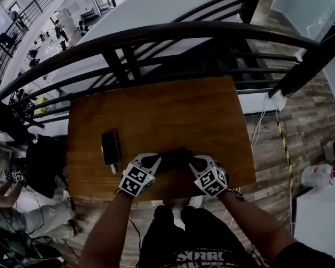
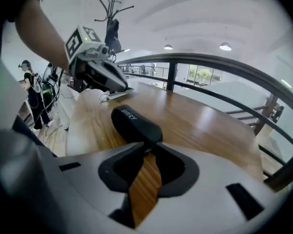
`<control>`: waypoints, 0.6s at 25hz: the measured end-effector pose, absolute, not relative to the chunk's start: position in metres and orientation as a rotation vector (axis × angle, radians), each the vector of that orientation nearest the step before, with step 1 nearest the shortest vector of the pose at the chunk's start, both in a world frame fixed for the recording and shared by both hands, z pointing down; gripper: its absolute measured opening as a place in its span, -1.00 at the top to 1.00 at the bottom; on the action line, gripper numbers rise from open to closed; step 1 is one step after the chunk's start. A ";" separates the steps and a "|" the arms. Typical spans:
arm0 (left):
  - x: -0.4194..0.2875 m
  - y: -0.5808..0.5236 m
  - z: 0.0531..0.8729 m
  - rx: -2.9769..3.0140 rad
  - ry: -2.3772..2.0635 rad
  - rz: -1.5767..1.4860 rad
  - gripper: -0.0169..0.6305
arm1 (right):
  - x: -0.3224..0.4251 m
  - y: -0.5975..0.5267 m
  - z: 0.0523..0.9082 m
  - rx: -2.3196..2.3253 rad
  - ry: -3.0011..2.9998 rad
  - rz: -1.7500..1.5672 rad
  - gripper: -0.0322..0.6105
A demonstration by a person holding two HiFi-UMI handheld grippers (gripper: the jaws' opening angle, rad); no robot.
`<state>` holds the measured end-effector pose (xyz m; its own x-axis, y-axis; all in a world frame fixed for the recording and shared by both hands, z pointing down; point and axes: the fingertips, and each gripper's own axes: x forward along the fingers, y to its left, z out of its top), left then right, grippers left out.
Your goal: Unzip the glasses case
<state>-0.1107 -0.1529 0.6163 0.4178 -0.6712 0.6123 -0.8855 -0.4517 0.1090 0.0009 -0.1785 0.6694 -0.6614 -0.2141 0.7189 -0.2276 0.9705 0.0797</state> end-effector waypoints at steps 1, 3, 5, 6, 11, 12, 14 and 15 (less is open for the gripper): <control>-0.113 -0.148 0.606 2.240 -1.400 0.624 0.94 | 0.004 -0.178 0.663 0.312 -2.334 0.032 0.72; -0.116 -0.134 0.587 2.187 -1.529 0.483 0.94 | 0.010 -0.175 0.644 0.329 -2.401 0.070 0.72; -0.118 -0.113 0.572 2.133 -1.635 0.348 0.94 | 0.016 -0.171 0.618 0.351 -2.493 0.116 0.74; -0.118 -0.101 0.564 2.105 -1.681 0.283 0.94 | 0.019 -0.169 0.602 0.363 -2.542 0.135 0.75; -0.117 -0.040 0.522 1.964 -1.867 0.039 0.94 | 0.038 -0.151 0.531 0.479 -2.697 0.209 0.88; -0.118 -0.030 0.513 1.940 -1.904 0.008 0.94 | 0.040 -0.148 0.519 0.517 -2.724 0.218 0.89; -0.121 -0.012 0.496 1.912 -1.977 -0.019 0.94 | 0.045 -0.139 0.498 0.613 -2.767 0.227 0.90; -0.121 -0.003 0.488 1.910 -2.012 -0.018 0.94 | 0.048 -0.133 0.489 0.664 -2.784 0.237 0.90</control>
<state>-0.1209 -0.0033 0.4881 -0.0169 -0.9676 0.2518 -0.9629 0.0836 0.2567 0.0484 -0.1333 0.4888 -0.8590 -0.4181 0.2956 -0.4621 0.8817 -0.0956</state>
